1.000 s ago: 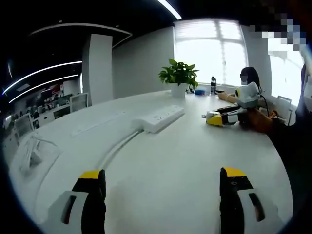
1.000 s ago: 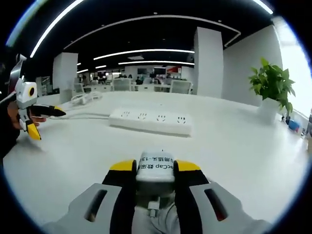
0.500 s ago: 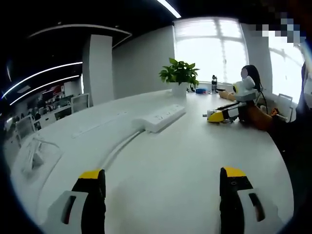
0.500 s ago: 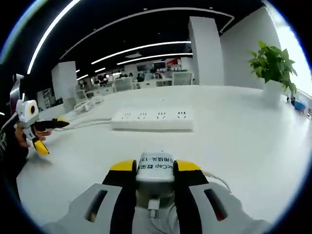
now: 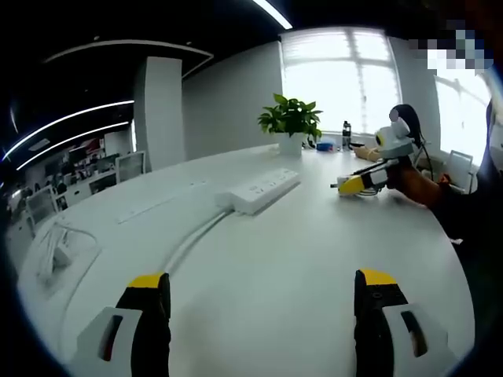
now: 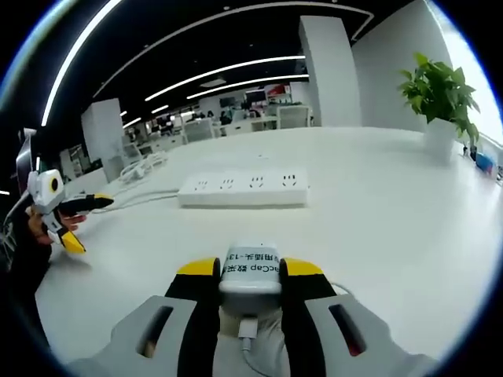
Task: Straighten the power strip on the desk, plug the charger into it
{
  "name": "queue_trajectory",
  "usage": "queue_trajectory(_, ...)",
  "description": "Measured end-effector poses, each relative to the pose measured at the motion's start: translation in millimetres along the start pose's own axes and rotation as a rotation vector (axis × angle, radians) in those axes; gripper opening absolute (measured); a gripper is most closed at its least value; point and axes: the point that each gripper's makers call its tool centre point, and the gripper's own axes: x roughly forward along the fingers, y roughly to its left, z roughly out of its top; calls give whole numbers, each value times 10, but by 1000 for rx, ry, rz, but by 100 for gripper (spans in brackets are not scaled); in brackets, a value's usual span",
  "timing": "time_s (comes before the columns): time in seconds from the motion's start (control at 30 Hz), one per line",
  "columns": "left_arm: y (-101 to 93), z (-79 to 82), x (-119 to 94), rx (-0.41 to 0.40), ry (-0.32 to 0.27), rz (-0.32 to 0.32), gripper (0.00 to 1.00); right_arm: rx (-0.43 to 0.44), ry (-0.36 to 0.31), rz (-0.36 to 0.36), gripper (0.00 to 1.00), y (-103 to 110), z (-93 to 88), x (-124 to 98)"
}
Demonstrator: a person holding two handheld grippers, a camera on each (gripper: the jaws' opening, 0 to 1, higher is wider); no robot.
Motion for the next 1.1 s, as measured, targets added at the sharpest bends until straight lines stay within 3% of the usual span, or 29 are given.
queue_trajectory(0.4,11,12,-9,-3,-5,6,99,78,42,27,27,1,223,-149)
queue_trajectory(0.97,27,36,-14,-11,-16,12,99,60,82,16,27,-129,470,-212)
queue_trajectory(1.1,30,47,-22,-14,-21,13,99,20,92,15,27,-126,539,-201)
